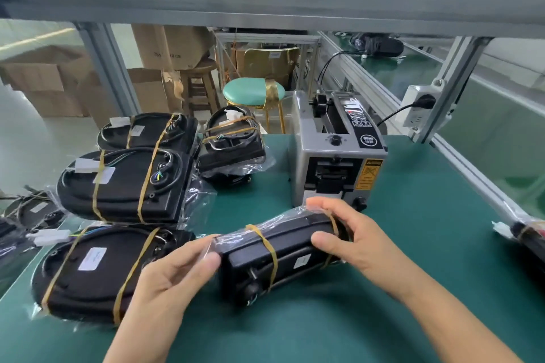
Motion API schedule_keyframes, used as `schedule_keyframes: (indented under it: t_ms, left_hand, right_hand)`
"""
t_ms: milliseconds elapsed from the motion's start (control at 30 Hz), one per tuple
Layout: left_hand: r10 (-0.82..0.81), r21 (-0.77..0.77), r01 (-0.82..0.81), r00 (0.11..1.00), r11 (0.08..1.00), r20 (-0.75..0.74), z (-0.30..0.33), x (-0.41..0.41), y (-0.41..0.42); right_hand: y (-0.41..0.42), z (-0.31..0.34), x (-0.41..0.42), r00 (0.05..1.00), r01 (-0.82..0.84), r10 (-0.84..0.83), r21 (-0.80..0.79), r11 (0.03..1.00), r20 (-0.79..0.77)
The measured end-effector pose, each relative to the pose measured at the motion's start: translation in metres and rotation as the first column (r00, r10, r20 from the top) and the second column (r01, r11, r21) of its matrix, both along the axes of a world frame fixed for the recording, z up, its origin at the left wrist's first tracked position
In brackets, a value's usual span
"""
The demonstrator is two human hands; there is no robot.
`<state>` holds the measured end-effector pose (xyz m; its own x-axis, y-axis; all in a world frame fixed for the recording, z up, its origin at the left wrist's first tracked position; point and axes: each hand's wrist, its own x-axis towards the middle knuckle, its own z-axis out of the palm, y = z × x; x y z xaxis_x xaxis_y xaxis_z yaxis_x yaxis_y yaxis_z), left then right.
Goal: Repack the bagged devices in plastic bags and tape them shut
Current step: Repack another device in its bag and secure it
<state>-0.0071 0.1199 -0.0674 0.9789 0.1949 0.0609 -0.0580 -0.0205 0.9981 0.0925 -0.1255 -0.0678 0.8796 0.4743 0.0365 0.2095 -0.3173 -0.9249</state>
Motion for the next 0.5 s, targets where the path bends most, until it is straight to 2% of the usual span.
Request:
schedule_keyframes:
  t_ms: [67, 200, 333, 367, 400, 433, 467, 500]
  left_hand:
    - [-0.063, -0.036, 0.063, 0.998, 0.997, 0.005, -0.001, -0.002, 0.001]
    - [0.008, -0.146, -0.009, 1.0, 0.989, -0.008, -0.002, 0.008, -0.001]
    - [0.064, -0.197, -0.075, 0.996, 0.978, -0.061, 0.007, 0.015, 0.0]
    - [0.11, -0.12, -0.115, 0.993, 0.986, -0.051, 0.011, 0.014, 0.003]
    - [0.18, 0.045, -0.18, 0.984, 0.983, 0.005, 0.016, 0.013, 0.005]
    - [0.226, 0.253, -0.246, 0.968, 0.936, 0.104, 0.025, 0.011, 0.004]
    - [0.199, 0.427, -0.278, 0.955, 0.86, 0.221, 0.038, 0.01, -0.001]
    - [0.099, 0.572, -0.235, 0.961, 0.786, 0.258, 0.049, 0.011, -0.01]
  right_hand:
    - [-0.001, -0.001, 0.0, 1.0, -0.015, 0.015, 0.021, 1.0, -0.012]
    - [-0.001, -0.006, -0.001, 0.997, -0.057, 0.058, 0.027, 0.998, -0.048]
    - [0.001, -0.01, 0.001, 1.0, 0.003, -0.003, 0.048, 0.999, -0.019]
    - [0.001, -0.01, 0.0, 1.0, 0.023, -0.023, 0.039, 0.999, 0.003]
    - [0.002, -0.01, -0.001, 0.999, 0.04, -0.041, 0.025, 0.999, 0.024]
    - [0.002, -0.01, -0.003, 0.998, 0.054, -0.055, 0.021, 0.998, 0.043]
    - [0.002, -0.009, -0.006, 0.996, 0.067, -0.068, 0.027, 0.997, 0.057]
    - [0.004, -0.008, -0.009, 0.995, 0.076, -0.078, 0.037, 0.996, 0.067]
